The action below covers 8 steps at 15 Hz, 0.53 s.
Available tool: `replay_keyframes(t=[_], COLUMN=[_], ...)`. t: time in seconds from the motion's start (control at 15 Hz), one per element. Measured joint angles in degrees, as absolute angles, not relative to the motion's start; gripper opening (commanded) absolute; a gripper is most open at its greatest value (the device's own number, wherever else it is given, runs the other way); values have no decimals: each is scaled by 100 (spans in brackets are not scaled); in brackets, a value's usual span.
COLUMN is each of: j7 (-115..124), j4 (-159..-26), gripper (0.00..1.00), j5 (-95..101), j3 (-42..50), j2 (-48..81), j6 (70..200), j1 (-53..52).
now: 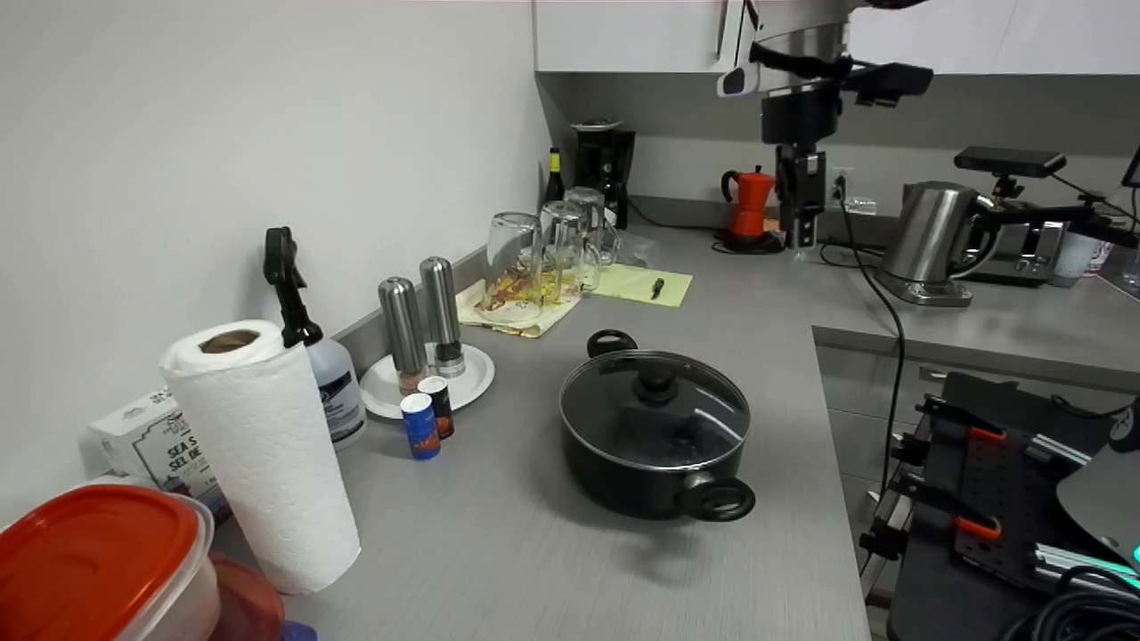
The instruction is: Remove the lid from the pot and place it on the table
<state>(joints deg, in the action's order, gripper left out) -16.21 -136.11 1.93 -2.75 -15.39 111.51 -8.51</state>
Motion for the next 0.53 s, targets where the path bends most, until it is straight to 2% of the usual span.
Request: replay_keyframes(t=[0.53], j7=[-1863], j4=[-13474], gripper=[100], j5=[154], j3=[-701], j2=[-75], j6=[12981], j1=[-1054])
